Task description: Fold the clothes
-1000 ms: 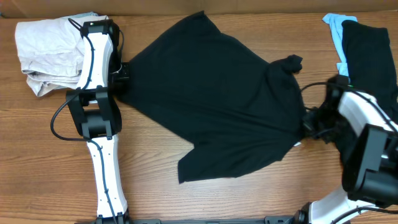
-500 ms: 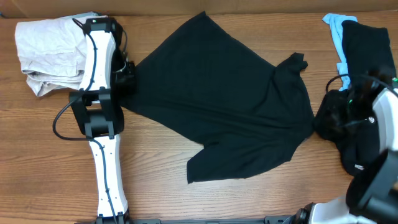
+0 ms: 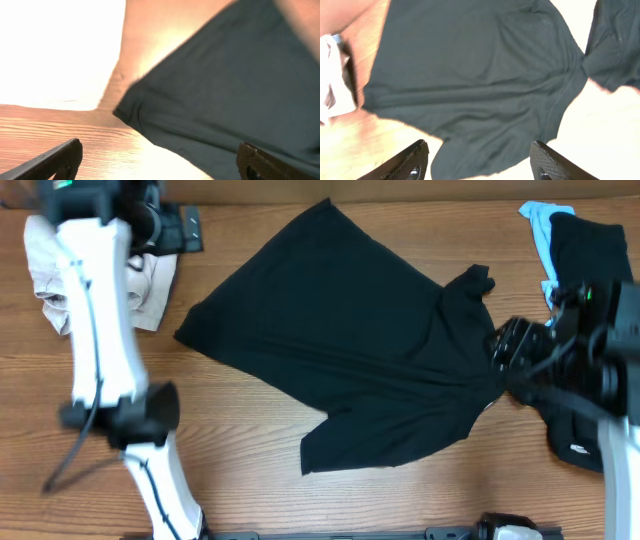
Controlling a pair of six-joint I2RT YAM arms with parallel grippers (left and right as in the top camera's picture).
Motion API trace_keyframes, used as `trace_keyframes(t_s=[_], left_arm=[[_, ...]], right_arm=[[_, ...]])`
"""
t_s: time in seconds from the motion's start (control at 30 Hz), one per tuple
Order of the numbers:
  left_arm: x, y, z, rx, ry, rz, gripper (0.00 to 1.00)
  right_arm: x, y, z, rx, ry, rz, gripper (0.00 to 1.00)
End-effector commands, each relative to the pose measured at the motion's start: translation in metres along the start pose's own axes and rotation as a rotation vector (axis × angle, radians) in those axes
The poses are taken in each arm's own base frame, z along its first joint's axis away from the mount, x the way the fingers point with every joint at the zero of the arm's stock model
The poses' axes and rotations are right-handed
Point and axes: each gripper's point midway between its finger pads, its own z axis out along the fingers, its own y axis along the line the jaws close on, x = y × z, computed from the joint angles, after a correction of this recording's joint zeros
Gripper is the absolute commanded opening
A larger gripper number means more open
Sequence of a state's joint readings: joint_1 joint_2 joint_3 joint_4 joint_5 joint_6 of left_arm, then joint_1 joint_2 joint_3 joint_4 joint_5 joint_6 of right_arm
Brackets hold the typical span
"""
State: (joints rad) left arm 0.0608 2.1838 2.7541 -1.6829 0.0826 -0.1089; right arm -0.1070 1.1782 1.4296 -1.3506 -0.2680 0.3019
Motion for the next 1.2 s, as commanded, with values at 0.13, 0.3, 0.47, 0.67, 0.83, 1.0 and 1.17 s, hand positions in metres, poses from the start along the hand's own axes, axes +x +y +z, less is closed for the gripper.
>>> trace_keyframes(t_s=[0.13,0.3,0.47,0.67,0.83,1.0,1.17], left_arm=[[0.016,0.011,-0.136,-0.083,-0.28,0.012,1.0],[0.037,0.014,-0.131,-0.095,-0.213,0.007,1.0],[0.031,0.021,-0.096,-0.127,-0.155,0.005,1.0],[0.007,0.008,-0.062,-0.108,-0.181,0.036,1.0],[-0.004,-0.001,-0.034,-0.1,-0.167,0.053,1.0],[-0.004,0.0,-0.003,-0.107,-0.104,0.067,1.0],[0.001,0.003,0.024,-0.115,-0.035,0.096,1.0]], right_arm=[[0.07,0.002,-0.008,0.016,0.054,0.048,0.67],[0.108,0.003,0.051,0.013,0.198,0.037,0.65],[0.133,0.007,0.114,0.025,0.304,0.026,0.6],[0.161,0.001,0.172,0.112,0.459,-0.005,0.59],[0.194,-0.005,0.201,0.19,0.597,-0.006,0.58],[0.212,-0.016,0.205,0.242,0.664,0.022,0.58],[0.232,-0.038,0.2,0.311,0.714,0.064,0.59]])
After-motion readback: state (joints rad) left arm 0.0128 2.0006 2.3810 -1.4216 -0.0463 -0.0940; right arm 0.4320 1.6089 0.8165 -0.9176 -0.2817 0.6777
